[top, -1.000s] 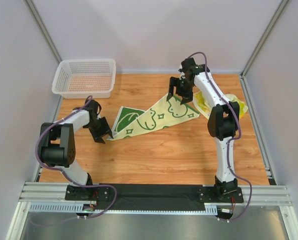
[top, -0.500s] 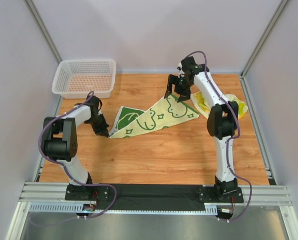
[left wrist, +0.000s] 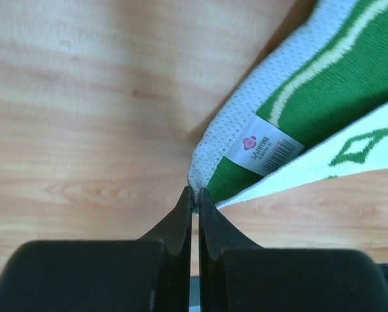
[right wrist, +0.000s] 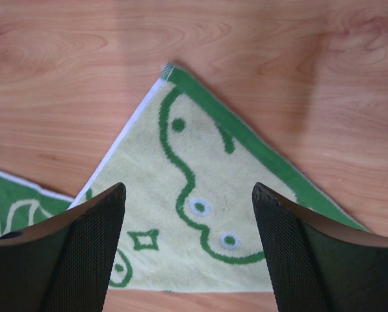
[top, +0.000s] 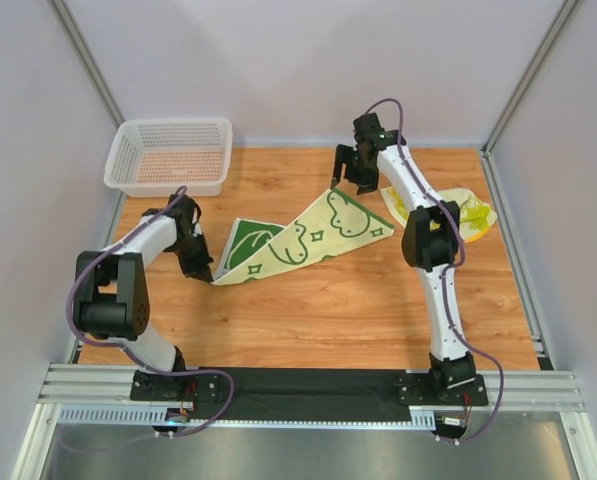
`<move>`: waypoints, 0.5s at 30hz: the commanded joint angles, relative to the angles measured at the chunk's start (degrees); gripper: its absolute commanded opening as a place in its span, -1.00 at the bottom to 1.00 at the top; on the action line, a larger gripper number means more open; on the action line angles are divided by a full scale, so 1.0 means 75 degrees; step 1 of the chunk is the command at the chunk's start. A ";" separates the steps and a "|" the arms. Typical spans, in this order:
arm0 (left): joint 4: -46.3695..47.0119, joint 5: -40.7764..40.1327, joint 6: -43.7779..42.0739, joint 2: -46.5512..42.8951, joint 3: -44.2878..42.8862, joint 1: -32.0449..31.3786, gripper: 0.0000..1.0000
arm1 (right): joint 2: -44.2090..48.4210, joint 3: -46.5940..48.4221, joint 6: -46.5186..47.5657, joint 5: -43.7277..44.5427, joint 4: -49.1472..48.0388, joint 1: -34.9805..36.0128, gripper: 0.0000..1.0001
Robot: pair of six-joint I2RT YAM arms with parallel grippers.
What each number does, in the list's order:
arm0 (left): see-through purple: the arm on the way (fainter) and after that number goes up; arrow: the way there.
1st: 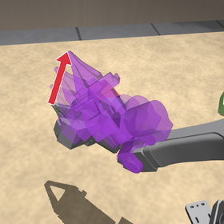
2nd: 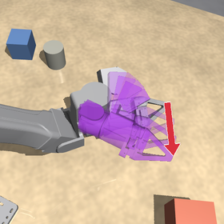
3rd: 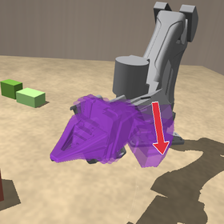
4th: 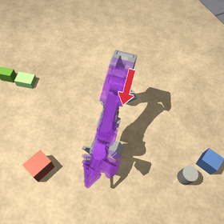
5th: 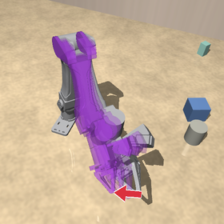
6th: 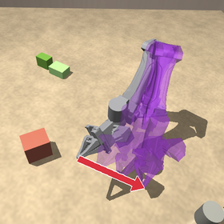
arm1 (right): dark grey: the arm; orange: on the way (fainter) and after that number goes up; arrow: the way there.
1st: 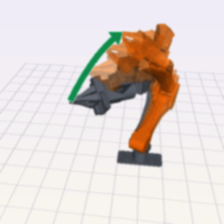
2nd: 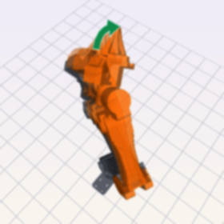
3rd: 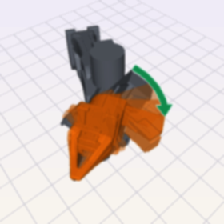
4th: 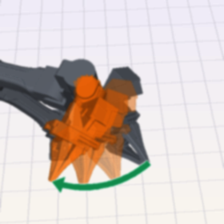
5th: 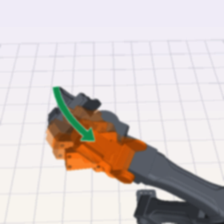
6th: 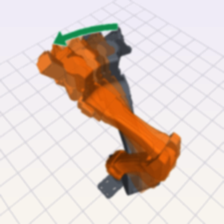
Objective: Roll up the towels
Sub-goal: Flatten the towel
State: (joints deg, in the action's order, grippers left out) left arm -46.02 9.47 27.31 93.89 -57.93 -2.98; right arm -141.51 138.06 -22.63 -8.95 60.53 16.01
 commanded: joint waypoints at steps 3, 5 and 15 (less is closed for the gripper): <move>-0.1268 -0.0115 -0.0488 -0.1056 0.0282 -0.0024 -1.00 | -0.0596 0.0623 -0.0099 0.1076 -0.0499 0.0467 0.60; -0.1539 -0.0162 -0.0640 -0.1220 0.0294 -0.0024 -1.00 | -0.0701 0.0623 -0.0240 0.1134 -0.0769 0.0641 0.60; -0.1916 0.0025 -0.0841 -0.1210 0.0271 -0.0048 -1.00 | -0.1065 0.0682 -0.0802 0.1977 -0.1390 0.1533 0.57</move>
State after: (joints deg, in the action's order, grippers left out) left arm -59.00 8.60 22.50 85.60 -55.96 -3.03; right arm -148.33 140.07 -26.30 1.74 53.82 26.04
